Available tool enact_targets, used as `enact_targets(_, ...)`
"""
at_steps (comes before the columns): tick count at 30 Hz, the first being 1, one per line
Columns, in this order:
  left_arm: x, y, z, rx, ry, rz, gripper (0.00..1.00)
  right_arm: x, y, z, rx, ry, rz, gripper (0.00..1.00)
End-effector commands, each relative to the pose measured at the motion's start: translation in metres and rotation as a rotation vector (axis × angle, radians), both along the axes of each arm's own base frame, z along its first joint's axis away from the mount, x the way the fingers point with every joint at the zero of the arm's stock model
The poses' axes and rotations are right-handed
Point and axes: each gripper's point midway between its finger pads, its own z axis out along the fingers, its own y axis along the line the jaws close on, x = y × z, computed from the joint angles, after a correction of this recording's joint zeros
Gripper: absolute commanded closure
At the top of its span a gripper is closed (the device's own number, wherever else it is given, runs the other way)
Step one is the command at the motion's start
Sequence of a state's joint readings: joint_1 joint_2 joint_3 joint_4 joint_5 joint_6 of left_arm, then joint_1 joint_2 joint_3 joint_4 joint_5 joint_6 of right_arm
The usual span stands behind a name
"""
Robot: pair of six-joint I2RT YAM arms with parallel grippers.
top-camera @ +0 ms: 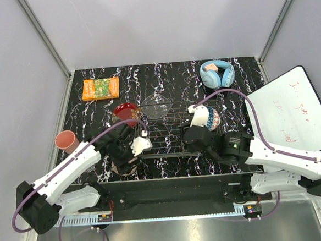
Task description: Load the mixed dishes into the dish rack
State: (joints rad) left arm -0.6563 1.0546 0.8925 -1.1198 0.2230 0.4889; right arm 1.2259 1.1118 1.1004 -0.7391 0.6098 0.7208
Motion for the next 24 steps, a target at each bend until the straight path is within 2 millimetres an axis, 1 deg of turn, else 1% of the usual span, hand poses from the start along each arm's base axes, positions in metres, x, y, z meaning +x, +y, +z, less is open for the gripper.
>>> enact_targets(1, -0.003, -0.008, -0.006, 0.022, 0.002, -0.061, 0.28, 0.006, -0.026, 0.015, 0.015, -0.054, -0.094, 0.42)
enact_targets(5, -0.014, -0.021, -0.005, -0.005, 0.015, -0.112, 0.29, 0.007, -0.039, 0.017, -0.01, -0.071, -0.125, 0.41)
enact_targets(10, -0.017, -0.021, -0.016, 0.056, 0.013, -0.126, 0.29, 0.01, -0.042, 0.019, -0.037, -0.082, -0.138, 0.4)
enact_targets(12, -0.016, -0.019, -0.02, 0.09, 0.01, -0.119, 0.29, 0.01, -0.043, 0.02, -0.048, -0.087, -0.139, 0.39)
enact_targets(15, -0.015, -0.014, -0.032, 0.177, 0.038, -0.099, 0.29, 0.012, -0.046, 0.022, -0.052, -0.093, -0.15, 0.39)
enact_targets(17, -0.016, -0.011, -0.045, 0.229, 0.074, -0.09, 0.3, 0.011, -0.048, 0.022, -0.054, -0.094, -0.151, 0.39)
enact_targets(18, -0.011, -0.01, -0.05, 0.245, 0.06, -0.081, 0.31, 0.011, -0.049, 0.024, -0.051, -0.097, -0.154, 0.39)
enact_targets(19, -0.012, -0.009, -0.055, 0.264, 0.068, -0.087, 0.31, 0.011, -0.05, 0.024, -0.051, -0.098, -0.153, 0.39)
enact_targets(24, -0.006, -0.013, -0.055, 0.264, 0.053, -0.081, 0.31, 0.01, -0.056, 0.025, -0.052, -0.102, -0.163, 0.39)
